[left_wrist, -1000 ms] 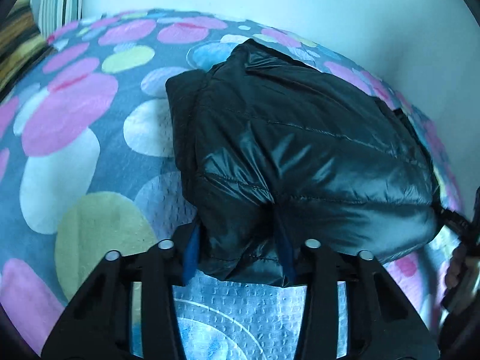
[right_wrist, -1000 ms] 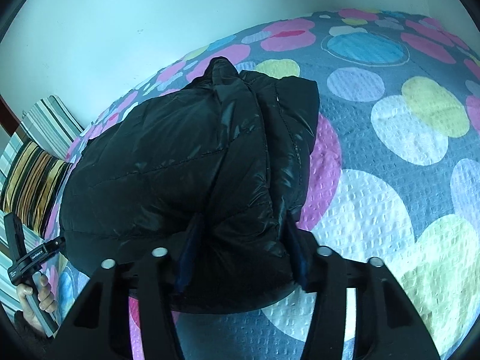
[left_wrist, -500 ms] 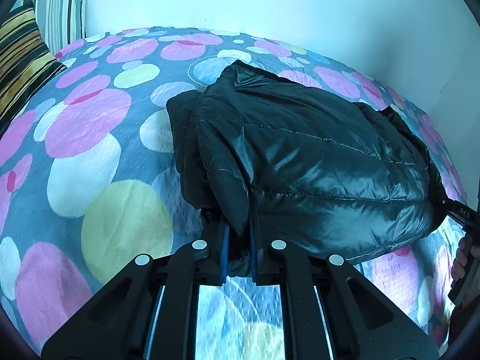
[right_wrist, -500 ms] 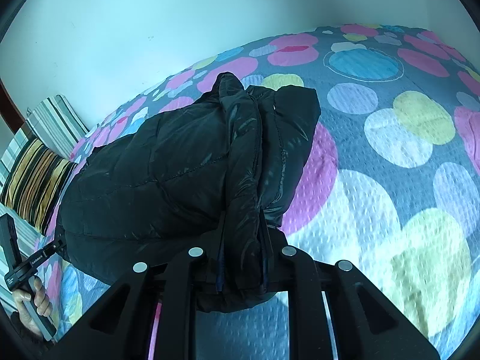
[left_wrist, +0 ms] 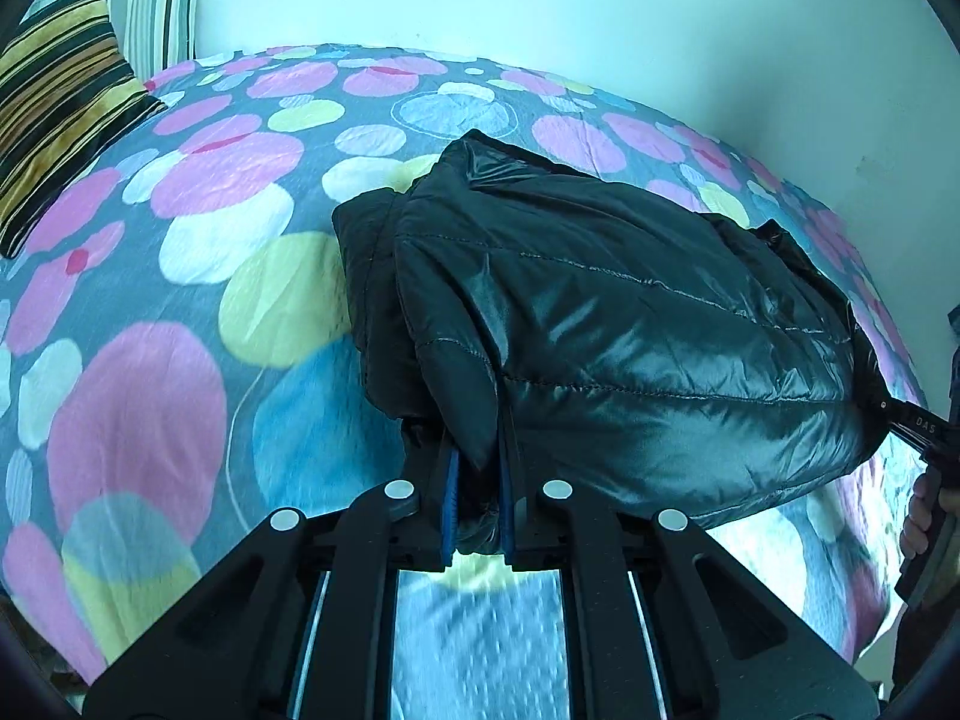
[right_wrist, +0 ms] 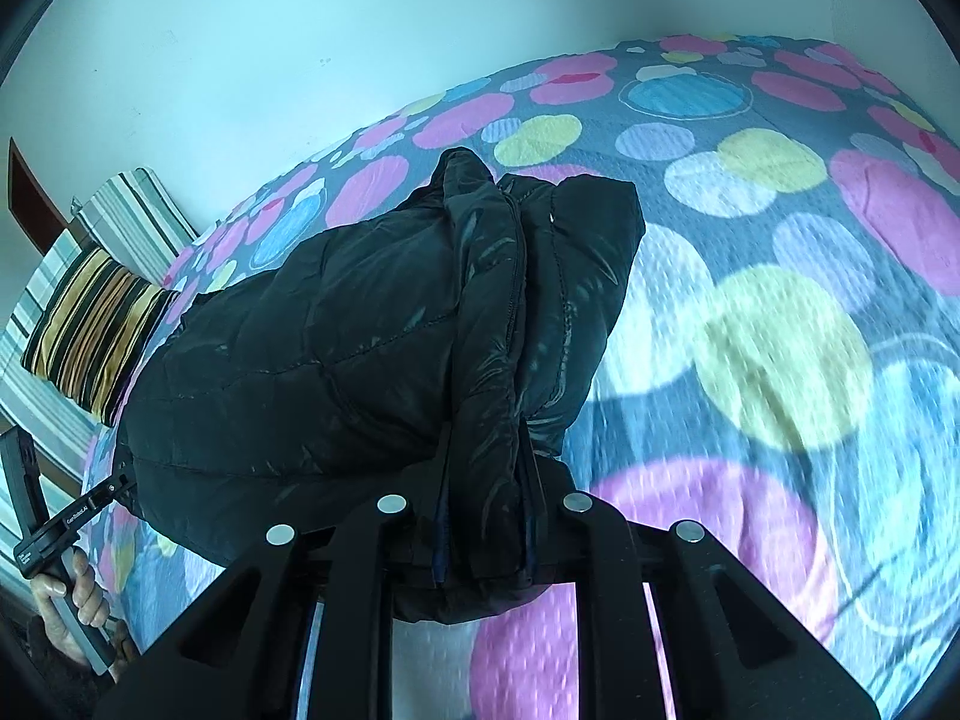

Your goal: Fold large clothes

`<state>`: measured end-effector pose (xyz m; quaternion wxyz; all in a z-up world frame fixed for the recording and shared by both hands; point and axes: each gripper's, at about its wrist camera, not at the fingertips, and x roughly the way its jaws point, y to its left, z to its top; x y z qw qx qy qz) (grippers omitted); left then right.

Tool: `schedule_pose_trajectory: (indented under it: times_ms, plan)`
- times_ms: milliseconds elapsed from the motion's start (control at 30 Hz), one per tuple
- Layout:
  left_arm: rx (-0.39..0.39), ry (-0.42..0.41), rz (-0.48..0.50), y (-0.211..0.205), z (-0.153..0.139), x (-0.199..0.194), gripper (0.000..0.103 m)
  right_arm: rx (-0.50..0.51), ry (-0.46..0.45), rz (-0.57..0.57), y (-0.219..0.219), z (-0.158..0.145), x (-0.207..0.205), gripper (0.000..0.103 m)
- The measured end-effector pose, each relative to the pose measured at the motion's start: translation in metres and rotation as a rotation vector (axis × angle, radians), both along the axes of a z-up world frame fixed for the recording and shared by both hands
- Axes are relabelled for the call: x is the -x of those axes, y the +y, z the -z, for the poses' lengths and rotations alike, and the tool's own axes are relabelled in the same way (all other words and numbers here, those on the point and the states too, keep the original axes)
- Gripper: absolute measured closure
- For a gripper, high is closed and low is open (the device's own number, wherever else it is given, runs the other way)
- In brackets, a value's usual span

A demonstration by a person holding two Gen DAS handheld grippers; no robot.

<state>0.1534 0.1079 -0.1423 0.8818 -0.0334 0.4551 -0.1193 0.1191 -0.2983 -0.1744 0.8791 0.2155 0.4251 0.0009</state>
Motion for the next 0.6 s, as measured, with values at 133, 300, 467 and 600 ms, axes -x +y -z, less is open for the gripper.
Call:
schedule_pose_trajectory:
  times_ms: [133,300,467,600]
  plan:
    - [-0.012,0.003,0.002,0.003,0.001,0.023,0.093,-0.008,0.010,-0.002,0.003,-0.001,0.026,0.086]
    - [-0.035,0.015,0.000,0.003,0.015,0.030,0.092,-0.013,0.017,-0.010,0.004,0.009,0.036,0.085]
    - [-0.087,-0.005,0.005,-0.004,0.020,0.031,0.091,0.010,0.017,-0.009,0.008,0.014,0.034,0.084]
    - [-0.089,-0.011,0.003,-0.004,0.021,0.033,0.091,0.005,0.014,-0.006,0.007,0.015,0.034,0.083]
